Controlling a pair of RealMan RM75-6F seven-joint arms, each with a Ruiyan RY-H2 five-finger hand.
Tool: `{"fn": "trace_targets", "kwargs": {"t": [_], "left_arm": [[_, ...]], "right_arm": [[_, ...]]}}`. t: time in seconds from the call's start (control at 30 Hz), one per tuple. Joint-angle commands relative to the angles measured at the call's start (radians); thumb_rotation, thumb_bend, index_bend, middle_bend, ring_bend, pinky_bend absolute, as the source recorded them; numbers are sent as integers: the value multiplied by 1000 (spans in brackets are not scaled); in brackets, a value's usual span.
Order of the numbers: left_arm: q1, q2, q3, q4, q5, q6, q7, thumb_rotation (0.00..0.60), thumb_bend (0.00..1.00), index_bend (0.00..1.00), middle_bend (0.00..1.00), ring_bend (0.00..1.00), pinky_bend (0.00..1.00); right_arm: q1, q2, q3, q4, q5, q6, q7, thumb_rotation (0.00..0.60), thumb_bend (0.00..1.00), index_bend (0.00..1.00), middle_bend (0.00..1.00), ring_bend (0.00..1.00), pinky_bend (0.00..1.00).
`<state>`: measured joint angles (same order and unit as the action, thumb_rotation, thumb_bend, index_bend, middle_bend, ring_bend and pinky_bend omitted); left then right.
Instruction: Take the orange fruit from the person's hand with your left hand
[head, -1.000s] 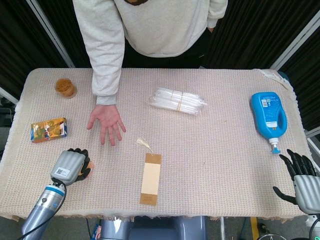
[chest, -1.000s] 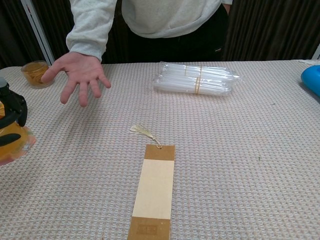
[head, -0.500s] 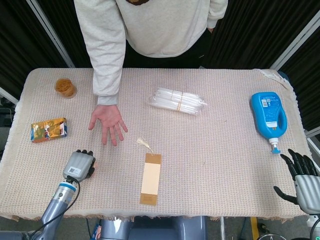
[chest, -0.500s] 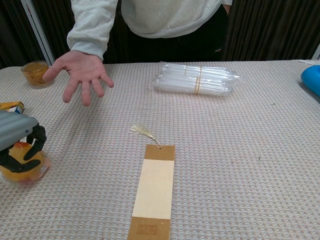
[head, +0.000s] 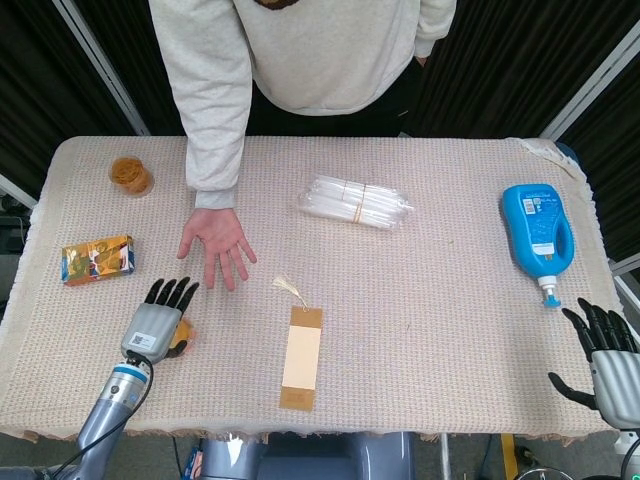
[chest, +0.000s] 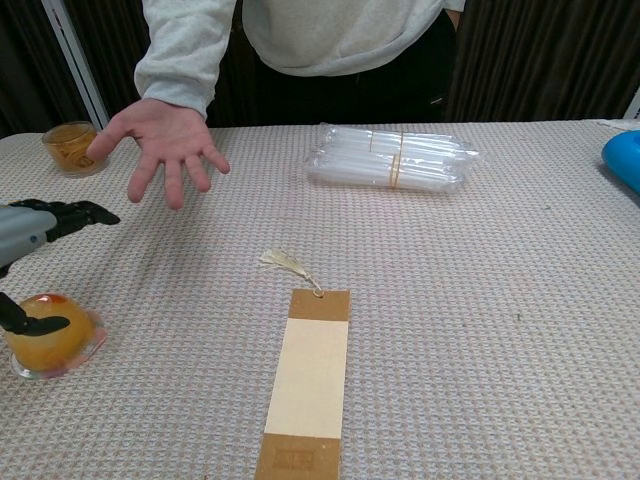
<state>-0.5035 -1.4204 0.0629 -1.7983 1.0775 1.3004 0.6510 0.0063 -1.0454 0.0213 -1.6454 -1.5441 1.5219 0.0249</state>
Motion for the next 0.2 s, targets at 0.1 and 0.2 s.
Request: {"fn": "trace_targets", "kwargs": {"t": [0.1, 0.2], "left_arm": [[87, 151, 42, -147, 206, 149, -74, 600, 261, 15, 0, 0, 0], [144, 216, 100, -164, 323, 222, -95, 600, 252, 10, 0, 0, 0]], "right_arm": [[1, -3, 0, 5, 1, -3, 3, 600, 112, 116, 0, 0, 0], [3, -4, 1, 2, -4, -1, -2, 600, 112, 116, 0, 0, 0]]}}
